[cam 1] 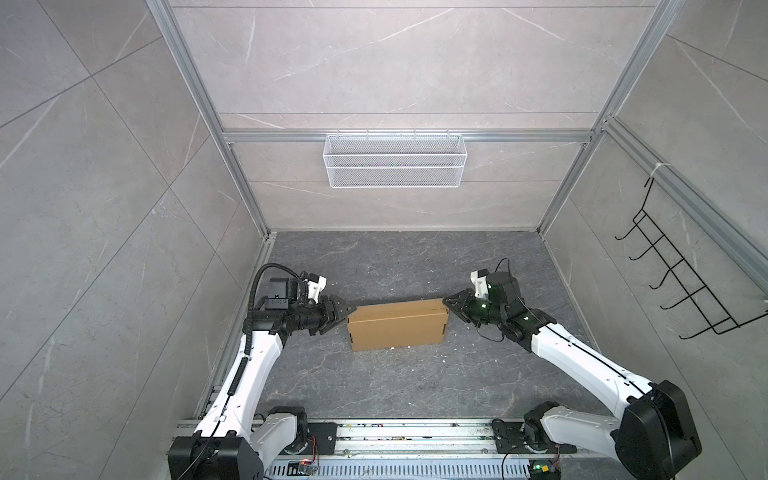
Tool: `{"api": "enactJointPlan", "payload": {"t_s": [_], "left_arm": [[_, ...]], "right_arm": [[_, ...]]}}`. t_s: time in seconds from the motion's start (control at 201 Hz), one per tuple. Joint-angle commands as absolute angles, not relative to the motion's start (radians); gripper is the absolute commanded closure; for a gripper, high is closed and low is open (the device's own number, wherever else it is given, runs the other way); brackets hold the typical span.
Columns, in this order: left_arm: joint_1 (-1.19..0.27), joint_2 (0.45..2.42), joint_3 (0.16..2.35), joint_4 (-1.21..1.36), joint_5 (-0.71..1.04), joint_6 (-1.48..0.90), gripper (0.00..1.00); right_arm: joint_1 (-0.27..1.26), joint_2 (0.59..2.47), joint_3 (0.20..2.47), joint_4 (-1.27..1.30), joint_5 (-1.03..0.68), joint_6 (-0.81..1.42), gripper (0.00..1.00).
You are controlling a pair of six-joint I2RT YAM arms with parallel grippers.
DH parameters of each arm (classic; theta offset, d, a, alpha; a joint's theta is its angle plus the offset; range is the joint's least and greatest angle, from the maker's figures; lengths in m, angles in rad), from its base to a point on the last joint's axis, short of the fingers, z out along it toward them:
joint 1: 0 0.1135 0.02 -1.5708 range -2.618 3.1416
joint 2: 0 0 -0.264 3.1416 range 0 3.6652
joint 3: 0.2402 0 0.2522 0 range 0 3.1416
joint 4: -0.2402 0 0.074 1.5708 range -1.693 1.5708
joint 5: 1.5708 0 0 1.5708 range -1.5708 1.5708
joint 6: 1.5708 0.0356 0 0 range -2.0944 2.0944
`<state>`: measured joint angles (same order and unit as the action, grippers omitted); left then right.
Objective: Fold the paper box
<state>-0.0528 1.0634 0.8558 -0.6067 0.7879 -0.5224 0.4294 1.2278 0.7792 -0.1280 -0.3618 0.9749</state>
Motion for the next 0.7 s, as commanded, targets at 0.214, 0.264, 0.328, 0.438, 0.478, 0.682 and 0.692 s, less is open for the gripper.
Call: {"api": "enactJointPlan", "payload": {"t_s": [0.214, 0.264, 0.328, 0.438, 0.478, 0.682, 0.692], "left_arm": [[-0.058, 1.069, 0.808, -0.600, 0.812, -0.450, 0.51], [-0.058, 1.070, 0.802, -0.599, 0.809, -0.445, 0.52], [-0.058, 1.080, 0.786, -0.575, 0.801, -0.445, 0.55], [-0.058, 1.115, 0.762, -0.545, 0.805, -0.450, 0.63], [-0.058, 1.120, 0.754, -0.542, 0.809, -0.449, 0.66], [-0.057, 1.108, 0.747, -0.542, 0.806, -0.457, 0.74], [-0.057, 1.108, 0.750, -0.544, 0.805, -0.457, 0.74]], "right_arm": [[0.449, 1.314, 0.706, -0.417, -0.324, 0.956, 0.80], [0.449, 1.315, 0.707, -0.418, -0.323, 0.956, 0.80], [0.450, 1.318, 0.709, -0.418, -0.324, 0.956, 0.80], [0.450, 1.319, 0.710, -0.419, -0.325, 0.954, 0.80], [0.450, 1.317, 0.709, -0.420, -0.322, 0.954, 0.80], [0.451, 1.315, 0.701, -0.419, -0.321, 0.956, 0.80], [0.451, 1.315, 0.701, -0.419, -0.321, 0.956, 0.80]]}}
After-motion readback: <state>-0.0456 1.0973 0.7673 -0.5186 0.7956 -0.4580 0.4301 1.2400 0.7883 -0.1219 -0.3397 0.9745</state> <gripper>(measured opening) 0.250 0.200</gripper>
